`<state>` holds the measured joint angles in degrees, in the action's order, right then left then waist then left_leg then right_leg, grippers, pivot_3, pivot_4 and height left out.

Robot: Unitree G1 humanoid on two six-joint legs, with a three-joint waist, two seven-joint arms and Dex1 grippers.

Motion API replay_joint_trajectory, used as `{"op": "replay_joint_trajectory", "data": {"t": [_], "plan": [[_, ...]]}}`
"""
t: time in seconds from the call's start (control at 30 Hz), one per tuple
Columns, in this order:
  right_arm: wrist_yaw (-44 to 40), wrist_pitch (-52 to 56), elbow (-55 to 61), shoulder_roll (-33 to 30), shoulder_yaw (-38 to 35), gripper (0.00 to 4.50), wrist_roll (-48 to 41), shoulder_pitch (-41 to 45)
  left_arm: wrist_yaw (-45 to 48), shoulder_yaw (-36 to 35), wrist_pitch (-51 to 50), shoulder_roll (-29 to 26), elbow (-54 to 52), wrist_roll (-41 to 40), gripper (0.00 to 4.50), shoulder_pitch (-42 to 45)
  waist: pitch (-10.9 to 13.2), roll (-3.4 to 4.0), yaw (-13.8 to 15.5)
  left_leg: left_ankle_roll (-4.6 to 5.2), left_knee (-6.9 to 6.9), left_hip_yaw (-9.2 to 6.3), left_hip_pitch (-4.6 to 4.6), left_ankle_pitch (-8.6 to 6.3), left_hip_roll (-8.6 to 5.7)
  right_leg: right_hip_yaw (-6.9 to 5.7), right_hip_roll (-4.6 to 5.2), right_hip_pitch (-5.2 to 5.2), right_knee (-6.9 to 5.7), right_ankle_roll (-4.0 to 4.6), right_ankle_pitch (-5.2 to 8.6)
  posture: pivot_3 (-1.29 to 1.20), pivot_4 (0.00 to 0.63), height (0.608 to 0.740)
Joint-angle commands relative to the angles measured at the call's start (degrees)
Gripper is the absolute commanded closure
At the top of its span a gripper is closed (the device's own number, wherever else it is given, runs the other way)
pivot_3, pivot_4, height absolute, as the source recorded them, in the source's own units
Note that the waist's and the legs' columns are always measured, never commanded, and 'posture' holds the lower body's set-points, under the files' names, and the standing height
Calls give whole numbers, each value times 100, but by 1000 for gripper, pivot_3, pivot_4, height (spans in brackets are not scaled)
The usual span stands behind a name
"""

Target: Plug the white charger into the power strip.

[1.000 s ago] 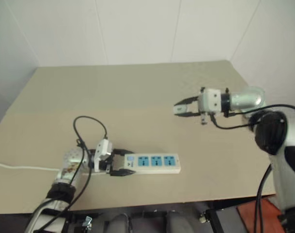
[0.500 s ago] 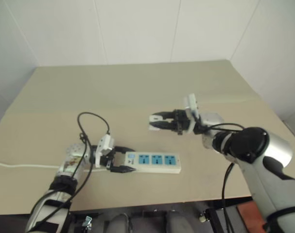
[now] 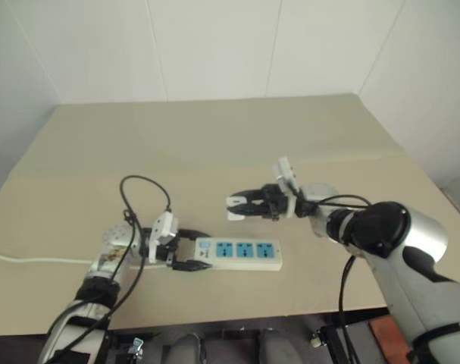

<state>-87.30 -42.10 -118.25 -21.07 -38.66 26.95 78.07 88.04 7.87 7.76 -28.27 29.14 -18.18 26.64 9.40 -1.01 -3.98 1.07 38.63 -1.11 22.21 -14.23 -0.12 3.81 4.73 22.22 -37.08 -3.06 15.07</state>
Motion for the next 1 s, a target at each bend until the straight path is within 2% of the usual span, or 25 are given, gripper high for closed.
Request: {"op": "replay_joint_trajectory", "data": {"t": [0.03, 0.33, 0.63, 1.0], "plan": [[-149, 344, -175, 18, -146, 3338, 47, 105, -130, 158, -48, -69, -30, 298, 1231, -151, 0, 0, 0, 0, 0, 0, 1, 0, 0, 0, 0, 0, 0, 0, 0, 0, 150, 740], [-173, 252, -175, 276, -436, 3338, 204, -125, -152, 179, -142, -96, -121, 284, 1231, -173, 0, 0, -4, -1, 0, -1, 0, 0, 0, 0, 0, 0, 1, 0, 0, 0, 150, 740], [280, -61, -175, 578, -670, 3338, 441, -338, -157, 191, -78, -66, -20, 307, 1231, -109, 0, -1, -5, -2, 0, -2, 0, 0, 0, 0, 0, 1, 0, 0, 0, 0, 150, 740], [669, -487, -175, 491, -915, 3338, 892, -591, -153, 249, 130, -1, 246, 385, 1231, -5, -2, -4, -1, -6, -1, -4, -8, 1, -2, -1, 1, -7, 2, 0, 0, 0, 150, 740]]}}
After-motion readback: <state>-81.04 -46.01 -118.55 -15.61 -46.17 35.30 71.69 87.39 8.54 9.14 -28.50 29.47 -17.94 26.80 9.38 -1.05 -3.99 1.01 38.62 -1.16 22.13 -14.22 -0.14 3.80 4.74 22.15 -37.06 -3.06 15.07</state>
